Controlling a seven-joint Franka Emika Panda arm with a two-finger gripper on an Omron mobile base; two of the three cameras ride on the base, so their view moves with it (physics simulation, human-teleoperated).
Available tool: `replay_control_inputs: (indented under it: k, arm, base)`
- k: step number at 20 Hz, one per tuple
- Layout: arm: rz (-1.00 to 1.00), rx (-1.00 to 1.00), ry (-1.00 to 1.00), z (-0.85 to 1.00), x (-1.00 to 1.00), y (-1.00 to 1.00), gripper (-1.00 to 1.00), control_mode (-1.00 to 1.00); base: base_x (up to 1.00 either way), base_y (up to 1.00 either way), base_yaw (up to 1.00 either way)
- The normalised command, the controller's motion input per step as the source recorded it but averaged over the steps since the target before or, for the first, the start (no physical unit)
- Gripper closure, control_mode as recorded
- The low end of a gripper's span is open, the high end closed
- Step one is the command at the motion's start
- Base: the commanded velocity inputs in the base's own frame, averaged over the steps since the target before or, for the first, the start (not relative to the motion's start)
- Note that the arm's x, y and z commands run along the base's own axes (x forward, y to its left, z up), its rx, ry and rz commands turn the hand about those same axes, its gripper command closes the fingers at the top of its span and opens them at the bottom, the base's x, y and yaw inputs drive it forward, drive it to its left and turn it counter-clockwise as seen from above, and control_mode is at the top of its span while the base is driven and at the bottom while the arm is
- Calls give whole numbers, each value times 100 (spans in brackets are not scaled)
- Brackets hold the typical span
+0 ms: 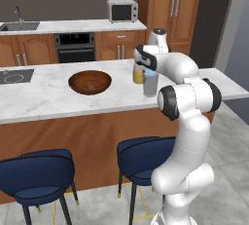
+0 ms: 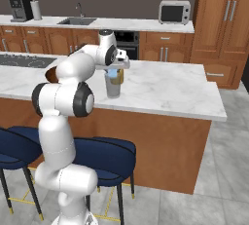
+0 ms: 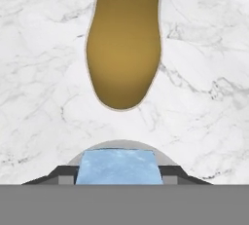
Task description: There are two ice cubes in the ice bowl. Place both ice cubes in the glass cup.
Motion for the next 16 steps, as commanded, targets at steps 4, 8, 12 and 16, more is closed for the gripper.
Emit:
replay_control_inputs:
  k: [4, 8, 12, 16]
  arm:
    - [0, 0, 0, -27, 0, 0, 100, -100]
    - [0, 0, 0, -9, 0, 0, -100, -100]
    - [0, 0, 1, 0, 0, 0, -100, -100]
    - [0, 0, 0, 0, 0, 0, -100, -100]
  base:
    - [0, 0, 0]
    - [0, 0, 0]
    - [0, 0, 0]
    - [0, 0, 0]
